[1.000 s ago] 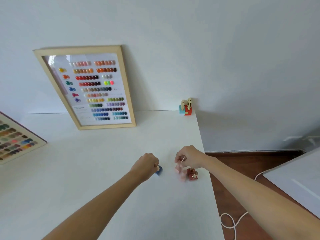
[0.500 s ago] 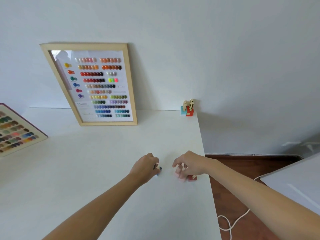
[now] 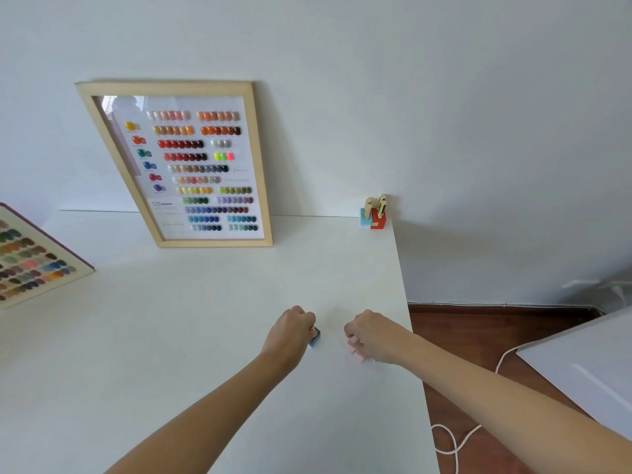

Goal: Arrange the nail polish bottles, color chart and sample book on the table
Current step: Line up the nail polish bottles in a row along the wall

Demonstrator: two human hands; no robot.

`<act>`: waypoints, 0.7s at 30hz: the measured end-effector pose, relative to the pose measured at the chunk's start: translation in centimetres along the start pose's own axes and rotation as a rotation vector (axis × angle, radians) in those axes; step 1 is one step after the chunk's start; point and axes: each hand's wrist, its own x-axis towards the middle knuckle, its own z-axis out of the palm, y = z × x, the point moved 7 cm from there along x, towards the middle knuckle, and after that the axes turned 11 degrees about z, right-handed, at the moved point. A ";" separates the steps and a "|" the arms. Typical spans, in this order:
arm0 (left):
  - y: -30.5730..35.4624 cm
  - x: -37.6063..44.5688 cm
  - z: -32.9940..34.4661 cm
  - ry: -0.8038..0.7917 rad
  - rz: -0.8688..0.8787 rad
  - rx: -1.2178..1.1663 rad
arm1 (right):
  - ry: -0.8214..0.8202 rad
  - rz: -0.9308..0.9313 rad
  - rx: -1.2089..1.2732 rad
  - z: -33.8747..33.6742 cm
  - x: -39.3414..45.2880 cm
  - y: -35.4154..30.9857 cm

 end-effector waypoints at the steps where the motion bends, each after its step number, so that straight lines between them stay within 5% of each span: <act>1: -0.1 0.1 0.0 0.001 -0.001 -0.001 | 0.001 0.008 0.001 0.1 0.1 0.0; 9: -0.7 2.3 -0.5 -0.086 0.043 0.056 | -0.005 0.105 0.159 -0.9 1.3 1.2; 21: 0.1 13.1 -6.3 -0.040 0.204 0.122 | 0.294 0.292 0.516 -11.6 8.3 7.4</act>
